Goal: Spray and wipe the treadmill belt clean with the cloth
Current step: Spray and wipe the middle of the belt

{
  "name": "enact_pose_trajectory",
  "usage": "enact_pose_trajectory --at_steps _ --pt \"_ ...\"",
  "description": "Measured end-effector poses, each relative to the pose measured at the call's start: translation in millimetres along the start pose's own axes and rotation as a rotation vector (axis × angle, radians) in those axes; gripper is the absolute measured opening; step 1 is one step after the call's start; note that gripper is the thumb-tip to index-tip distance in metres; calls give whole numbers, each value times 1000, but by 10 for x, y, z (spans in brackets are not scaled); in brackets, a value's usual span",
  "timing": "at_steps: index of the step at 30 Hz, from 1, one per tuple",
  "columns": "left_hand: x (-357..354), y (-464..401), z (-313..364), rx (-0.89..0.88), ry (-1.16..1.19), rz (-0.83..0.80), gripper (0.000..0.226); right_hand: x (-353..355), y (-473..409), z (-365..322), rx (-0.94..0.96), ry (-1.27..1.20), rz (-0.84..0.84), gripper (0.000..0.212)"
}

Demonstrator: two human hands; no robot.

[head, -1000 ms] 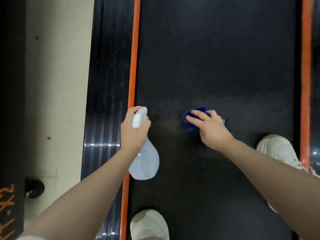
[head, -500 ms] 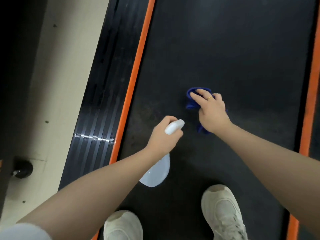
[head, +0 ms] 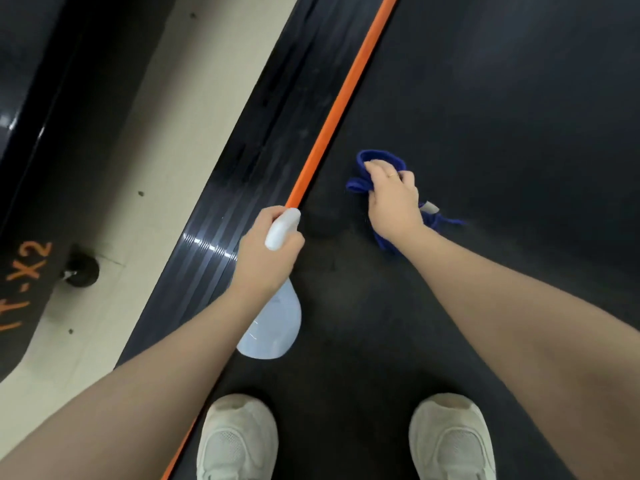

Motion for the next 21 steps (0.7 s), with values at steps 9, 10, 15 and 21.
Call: enact_pose_trajectory --at_steps 9,10,15,21 --pt "179 -167 -322 88 119 88 28 -485 449 -699 825 562 -48 57" --pt "169 -178 -350 95 131 90 28 -364 273 -694 760 573 25 55" --pt "157 -187 -394 119 140 103 31 -380 189 -715 357 331 89 54" --pt "56 -209 -338 118 52 68 44 -399 327 -727 872 519 128 44"
Point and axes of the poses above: each hand's wrist, its own y-axis away from the middle knuckle, its own x-axis out of the back of the hand, z = x × y, the point moved 9 cm from there along -y, towards the middle knuckle, and after that the axes turned 3 degrees about -x, right-handed, at the moved point
